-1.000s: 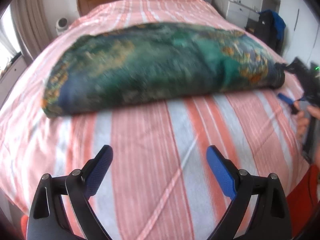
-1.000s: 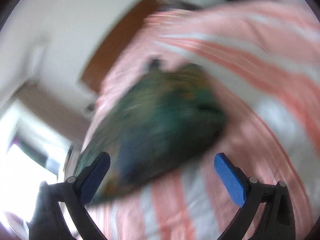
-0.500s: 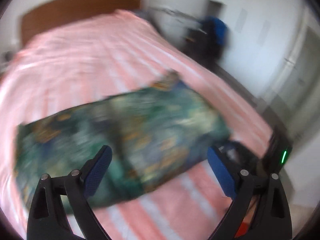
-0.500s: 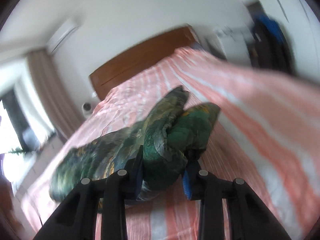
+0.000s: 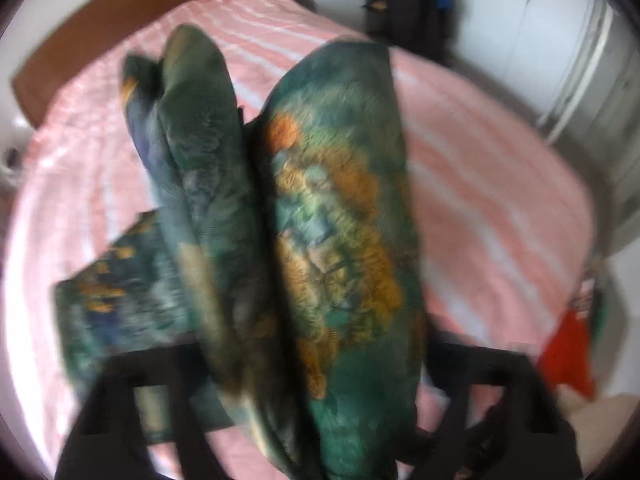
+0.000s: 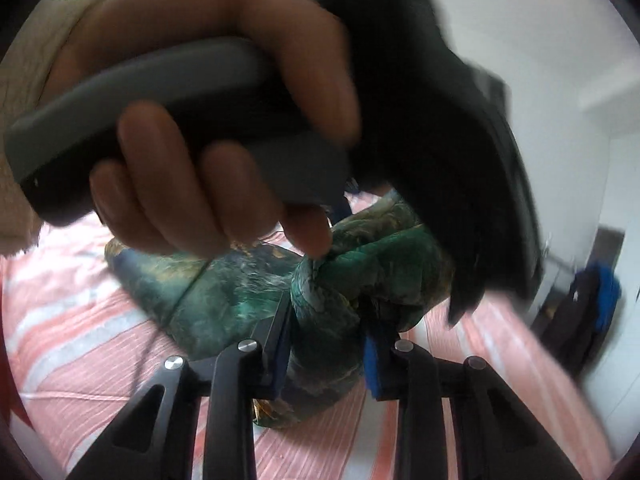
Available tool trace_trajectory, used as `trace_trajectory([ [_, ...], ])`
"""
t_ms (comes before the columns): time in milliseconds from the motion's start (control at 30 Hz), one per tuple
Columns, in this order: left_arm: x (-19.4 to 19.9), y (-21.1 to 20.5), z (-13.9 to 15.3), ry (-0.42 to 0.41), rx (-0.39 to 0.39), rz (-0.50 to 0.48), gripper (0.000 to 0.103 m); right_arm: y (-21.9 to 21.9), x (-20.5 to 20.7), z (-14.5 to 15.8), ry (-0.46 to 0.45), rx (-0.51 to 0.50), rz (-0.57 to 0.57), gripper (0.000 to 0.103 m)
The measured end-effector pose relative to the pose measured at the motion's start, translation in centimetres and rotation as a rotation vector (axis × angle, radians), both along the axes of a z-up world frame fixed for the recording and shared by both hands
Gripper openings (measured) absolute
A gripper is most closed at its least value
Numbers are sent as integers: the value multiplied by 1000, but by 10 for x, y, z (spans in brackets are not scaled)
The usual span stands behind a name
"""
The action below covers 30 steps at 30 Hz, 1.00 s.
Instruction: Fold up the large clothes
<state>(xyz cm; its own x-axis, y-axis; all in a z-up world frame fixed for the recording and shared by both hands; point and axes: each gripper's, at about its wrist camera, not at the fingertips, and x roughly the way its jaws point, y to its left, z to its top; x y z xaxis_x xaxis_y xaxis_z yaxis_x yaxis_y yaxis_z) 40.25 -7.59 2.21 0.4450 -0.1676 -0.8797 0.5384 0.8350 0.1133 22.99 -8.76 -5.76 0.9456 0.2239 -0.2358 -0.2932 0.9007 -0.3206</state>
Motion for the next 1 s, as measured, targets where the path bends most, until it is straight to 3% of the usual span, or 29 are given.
trace_trajectory([
  [67, 0, 6, -2, -21, 6, 7, 29, 4, 4, -3, 11, -19, 11, 29],
  [167, 4, 25, 8, -24, -53, 23, 24, -5, 9, -1, 43, 43, 12, 31],
  [200, 9, 38, 15, -31, -68, 38, 24, -12, 7, 2, 59, 89, 20, 42],
  [233, 11, 52, 20, -30, -85, 47, 24, -23, 2, 5, 83, 157, 44, 64],
  [300, 28, 97, 34, -17, -160, 110, 24, -42, -3, 8, 117, 248, 62, 93],
  [367, 39, 138, 39, -15, -217, 158, 24, -68, -13, 3, 128, 313, 42, 95],
  [500, 51, 216, 30, -38, -254, 255, 24, -96, -19, -29, 176, 281, -42, 95],
  [633, 58, 288, -2, -31, -265, 401, 24, -109, -14, -70, 296, 268, -84, 95],
  [700, 63, 327, -31, 1, -278, 501, 24, -110, -6, -76, 320, 267, -83, 95],
  [867, 57, 381, -90, 42, -341, 641, 26, -101, -2, -79, 331, 245, -70, 95],
  [1000, 50, 394, -113, 48, -416, 678, 27, -97, 3, -92, 372, 222, -64, 95],
])
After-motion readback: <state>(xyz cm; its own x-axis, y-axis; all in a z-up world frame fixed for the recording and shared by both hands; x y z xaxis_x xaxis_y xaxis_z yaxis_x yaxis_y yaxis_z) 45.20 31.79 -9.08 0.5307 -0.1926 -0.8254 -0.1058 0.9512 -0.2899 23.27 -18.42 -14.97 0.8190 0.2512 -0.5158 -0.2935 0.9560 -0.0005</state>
